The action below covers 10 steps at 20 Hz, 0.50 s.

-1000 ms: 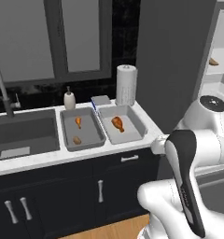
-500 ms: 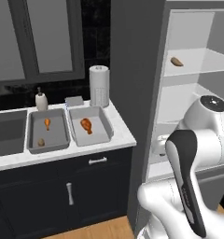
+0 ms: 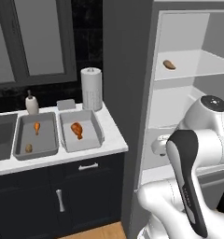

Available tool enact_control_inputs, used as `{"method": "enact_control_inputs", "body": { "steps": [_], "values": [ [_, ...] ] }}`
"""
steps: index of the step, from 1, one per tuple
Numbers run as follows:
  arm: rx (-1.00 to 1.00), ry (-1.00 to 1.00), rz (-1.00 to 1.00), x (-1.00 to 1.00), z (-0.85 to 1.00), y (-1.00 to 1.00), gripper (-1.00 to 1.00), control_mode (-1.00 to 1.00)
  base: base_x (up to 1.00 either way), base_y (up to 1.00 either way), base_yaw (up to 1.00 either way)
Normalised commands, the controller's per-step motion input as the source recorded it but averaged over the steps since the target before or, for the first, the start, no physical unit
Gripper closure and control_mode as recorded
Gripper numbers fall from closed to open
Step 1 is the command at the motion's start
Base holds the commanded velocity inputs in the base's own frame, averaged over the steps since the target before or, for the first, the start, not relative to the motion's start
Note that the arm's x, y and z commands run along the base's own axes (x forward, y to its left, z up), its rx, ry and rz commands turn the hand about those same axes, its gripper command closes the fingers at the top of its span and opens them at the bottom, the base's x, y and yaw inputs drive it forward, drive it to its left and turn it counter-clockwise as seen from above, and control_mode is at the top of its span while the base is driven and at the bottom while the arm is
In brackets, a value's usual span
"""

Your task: Place one sweet potato and one chicken drumstick in each tupperware on the nearby counter, to pack two identical lunches.

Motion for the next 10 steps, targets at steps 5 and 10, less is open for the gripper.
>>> {"method": "enact_control_inputs", "body": {
  "steps": [5,10],
  "values": [
    [0.0,0.0,0.0,0.0,0.0,0.0,-1.0,1.0,0.5,-0.15,-0.06],
    [0.0,0.0,0.0,0.0,0.0,0.0,-1.0,1.0,0.44,-0.37,-0.06]
  ]
}}
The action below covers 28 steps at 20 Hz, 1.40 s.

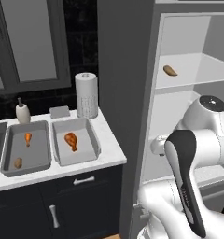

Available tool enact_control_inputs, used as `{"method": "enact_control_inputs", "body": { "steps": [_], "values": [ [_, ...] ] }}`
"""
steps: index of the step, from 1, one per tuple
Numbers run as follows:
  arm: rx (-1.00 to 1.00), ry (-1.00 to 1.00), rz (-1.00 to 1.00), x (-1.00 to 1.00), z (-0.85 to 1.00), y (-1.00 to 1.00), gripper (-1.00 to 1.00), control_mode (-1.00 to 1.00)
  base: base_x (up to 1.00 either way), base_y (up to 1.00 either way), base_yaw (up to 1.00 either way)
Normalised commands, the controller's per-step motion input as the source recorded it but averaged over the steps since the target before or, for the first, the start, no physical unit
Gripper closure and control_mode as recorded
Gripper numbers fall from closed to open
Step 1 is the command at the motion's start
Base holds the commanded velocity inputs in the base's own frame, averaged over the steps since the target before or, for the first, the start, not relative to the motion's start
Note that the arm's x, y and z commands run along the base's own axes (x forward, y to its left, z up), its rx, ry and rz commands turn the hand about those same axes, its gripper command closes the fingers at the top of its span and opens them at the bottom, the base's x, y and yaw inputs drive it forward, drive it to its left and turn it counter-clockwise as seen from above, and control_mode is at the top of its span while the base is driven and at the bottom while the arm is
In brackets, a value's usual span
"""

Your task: Place one sweet potato and one chicken drumstick in each tupperware on the nearby counter, to pack two identical lunches.

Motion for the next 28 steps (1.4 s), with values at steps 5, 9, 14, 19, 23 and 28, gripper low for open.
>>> {"method": "enact_control_inputs", "body": {
  "steps": [5,9,14,19,23,28],
  "values": [
    [0.0,0.0,0.0,0.0,0.0,0.0,-1.0,1.0,0.52,-0.35,-0.05],
    [0.0,0.0,0.0,0.0,0.0,0.0,-1.0,1.0,0.41,-0.45,-0.02],
    [0.0,0.0,0.0,0.0,0.0,0.0,-1.0,1.0,0.14,-0.55,0.0],
    [0.0,0.0,0.0,0.0,0.0,0.0,-1.0,1.0,-0.01,-0.6,-0.07],
    [0.0,0.0,0.0,0.0,0.0,0.0,-1.0,1.0,0.1,-0.21,-0.07],
    [0.0,0.0,0.0,0.0,0.0,0.0,-1.0,1.0,0.14,-0.33,-0.03]
  ]
}}
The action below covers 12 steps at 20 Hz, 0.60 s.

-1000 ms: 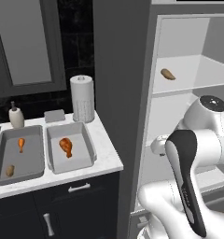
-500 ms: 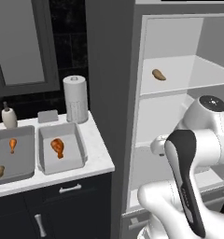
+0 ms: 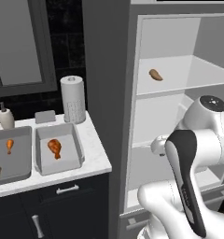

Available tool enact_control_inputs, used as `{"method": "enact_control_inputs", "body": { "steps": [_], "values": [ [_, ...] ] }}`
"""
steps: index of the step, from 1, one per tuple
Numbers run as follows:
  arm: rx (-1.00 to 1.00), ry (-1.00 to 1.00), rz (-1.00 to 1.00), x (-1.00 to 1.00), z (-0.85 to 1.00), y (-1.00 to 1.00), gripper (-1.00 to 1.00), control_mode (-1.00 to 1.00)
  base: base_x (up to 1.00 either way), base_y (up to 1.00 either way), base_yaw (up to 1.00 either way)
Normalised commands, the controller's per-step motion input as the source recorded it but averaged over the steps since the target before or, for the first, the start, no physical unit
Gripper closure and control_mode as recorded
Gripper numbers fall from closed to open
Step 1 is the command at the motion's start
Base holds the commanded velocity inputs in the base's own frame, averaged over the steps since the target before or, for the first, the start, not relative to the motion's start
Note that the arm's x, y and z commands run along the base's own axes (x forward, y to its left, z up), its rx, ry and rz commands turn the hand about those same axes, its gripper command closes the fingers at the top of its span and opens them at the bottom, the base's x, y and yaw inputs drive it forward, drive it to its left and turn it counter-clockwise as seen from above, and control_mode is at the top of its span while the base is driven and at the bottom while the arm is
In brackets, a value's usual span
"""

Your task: Place one sweet potato and one chicken drumstick in each tupperware on the nearby counter, to pack two identical lunches.

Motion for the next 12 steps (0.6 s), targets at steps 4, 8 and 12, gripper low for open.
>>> {"method": "enact_control_inputs", "body": {
  "steps": [4,8,12],
  "values": [
    [0.0,0.0,0.0,0.0,0.0,0.0,-1.0,1.0,0.19,-0.69,0.0],
    [0.0,0.0,0.0,0.0,0.0,0.0,-1.0,1.0,0.17,-0.63,0.0],
    [0.0,0.0,0.0,0.0,0.0,0.0,-1.0,1.0,0.03,-0.19,0.0]
  ]
}}
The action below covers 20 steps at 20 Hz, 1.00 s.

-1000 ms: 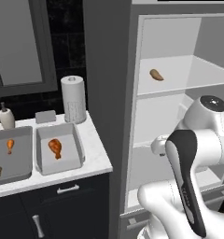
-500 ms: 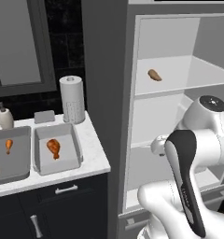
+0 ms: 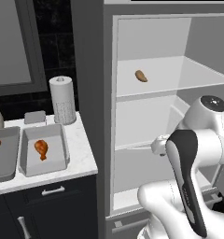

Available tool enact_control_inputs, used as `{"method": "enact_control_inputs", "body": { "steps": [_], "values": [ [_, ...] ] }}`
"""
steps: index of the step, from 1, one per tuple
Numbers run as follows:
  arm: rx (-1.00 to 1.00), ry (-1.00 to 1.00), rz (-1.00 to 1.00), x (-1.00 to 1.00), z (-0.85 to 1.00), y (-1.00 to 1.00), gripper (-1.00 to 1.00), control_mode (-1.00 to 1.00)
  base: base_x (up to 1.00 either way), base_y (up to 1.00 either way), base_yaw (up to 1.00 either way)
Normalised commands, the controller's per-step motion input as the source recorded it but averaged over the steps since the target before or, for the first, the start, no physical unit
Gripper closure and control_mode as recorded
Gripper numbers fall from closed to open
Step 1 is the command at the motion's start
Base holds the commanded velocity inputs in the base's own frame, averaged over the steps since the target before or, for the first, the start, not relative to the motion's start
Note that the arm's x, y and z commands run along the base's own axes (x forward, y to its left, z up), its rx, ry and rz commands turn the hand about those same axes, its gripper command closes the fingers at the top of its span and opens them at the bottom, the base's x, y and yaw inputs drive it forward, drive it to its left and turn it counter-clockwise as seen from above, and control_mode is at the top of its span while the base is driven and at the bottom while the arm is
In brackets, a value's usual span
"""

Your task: Place one sweet potato and one chicken drumstick in each tupperware on the nearby counter, to pack two identical lunches.

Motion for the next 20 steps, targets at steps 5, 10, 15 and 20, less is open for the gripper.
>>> {"method": "enact_control_inputs", "body": {
  "steps": [5,10,15,20],
  "values": [
    [0.0,0.0,0.0,0.0,0.0,0.0,-1.0,1.0,0.0,0.0,0.0],
    [0.0,-0.06,0.0,0.0,0.03,0.01,-1.0,-1.0,0.0,0.0,0.01],
    [0.0,-0.29,0.0,0.22,0.53,0.02,-1.0,-1.0,0.0,0.0,0.0],
    [0.11,-0.25,0.04,0.63,0.88,0.0,-1.0,-1.0,0.0,0.0,0.0]
  ]
}}
